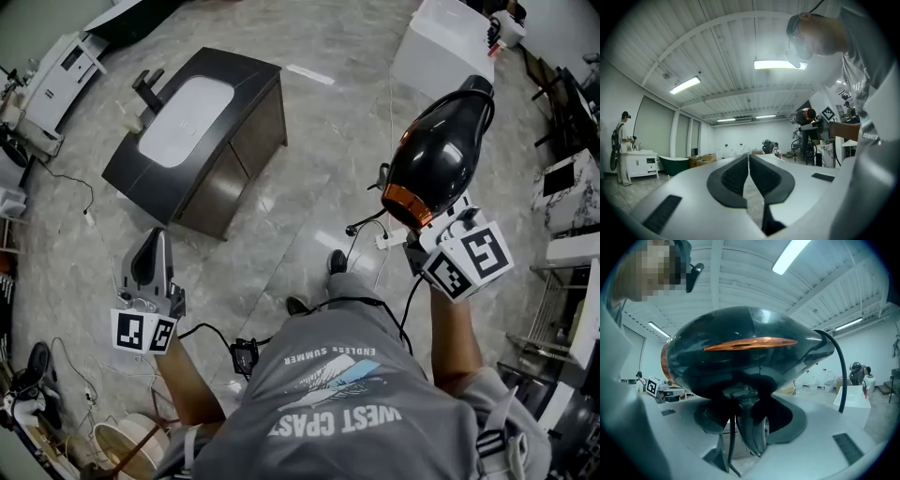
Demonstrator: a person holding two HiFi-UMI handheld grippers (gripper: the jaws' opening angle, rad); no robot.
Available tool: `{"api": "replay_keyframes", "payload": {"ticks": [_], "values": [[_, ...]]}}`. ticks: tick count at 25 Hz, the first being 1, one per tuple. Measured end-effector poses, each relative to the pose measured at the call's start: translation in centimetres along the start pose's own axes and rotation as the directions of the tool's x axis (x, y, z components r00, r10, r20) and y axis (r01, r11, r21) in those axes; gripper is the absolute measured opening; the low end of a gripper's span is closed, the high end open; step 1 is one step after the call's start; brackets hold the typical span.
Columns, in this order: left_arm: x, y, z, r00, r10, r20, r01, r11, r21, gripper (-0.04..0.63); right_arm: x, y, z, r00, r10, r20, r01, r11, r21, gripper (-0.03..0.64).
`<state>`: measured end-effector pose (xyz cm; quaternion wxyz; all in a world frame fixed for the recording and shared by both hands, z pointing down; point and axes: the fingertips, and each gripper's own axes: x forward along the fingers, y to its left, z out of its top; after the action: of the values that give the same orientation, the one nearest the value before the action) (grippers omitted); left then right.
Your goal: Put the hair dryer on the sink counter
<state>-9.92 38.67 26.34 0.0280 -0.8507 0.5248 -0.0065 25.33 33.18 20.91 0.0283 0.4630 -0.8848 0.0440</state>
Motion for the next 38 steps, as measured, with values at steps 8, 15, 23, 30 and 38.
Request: {"api": "replay_keyframes", "payload": {"ticks": [8, 15, 23, 30, 38], "values": [[3.8, 1.1, -0.1, 0.999, 0.044, -0.015, -0.044, 0.999, 0.008, 0.026, 4.4, -3.9, -0.1, 0.999, 0.034, 0.003, -0.034, 0.999, 0.009, 0.224], [8.7, 2.1, 0.4, 0.994, 0.104, -0.021, -0.104, 0.995, 0.013, 0.026, 9.6, -7.9, 0.1, 0.994, 0.107, -0.007, -0.107, 0.994, 0.03, 0.224], [13.9, 2.0, 0.5, 0.986, 0.167, -0.021, -0.167, 0.986, 0.013, 0.026, 14.7, -12.4, 0.8, 0.982, 0.189, -0.01, -0.189, 0.982, 0.028, 0.225], [17.2, 1.1, 0.5, 0.974, 0.222, -0.038, -0.222, 0.975, 0.025, 0.026, 17.6, -16.2, 1.0, 0.97, 0.244, -0.007, -0.244, 0.969, 0.035, 0.225], [21.0, 0.4, 0.3, 0.974, 0.22, -0.052, -0.219, 0.975, 0.034, 0.026, 19.5, -19.4, 1.4, 0.965, 0.263, 0.011, -0.263, 0.964, 0.031, 0.225]]}}
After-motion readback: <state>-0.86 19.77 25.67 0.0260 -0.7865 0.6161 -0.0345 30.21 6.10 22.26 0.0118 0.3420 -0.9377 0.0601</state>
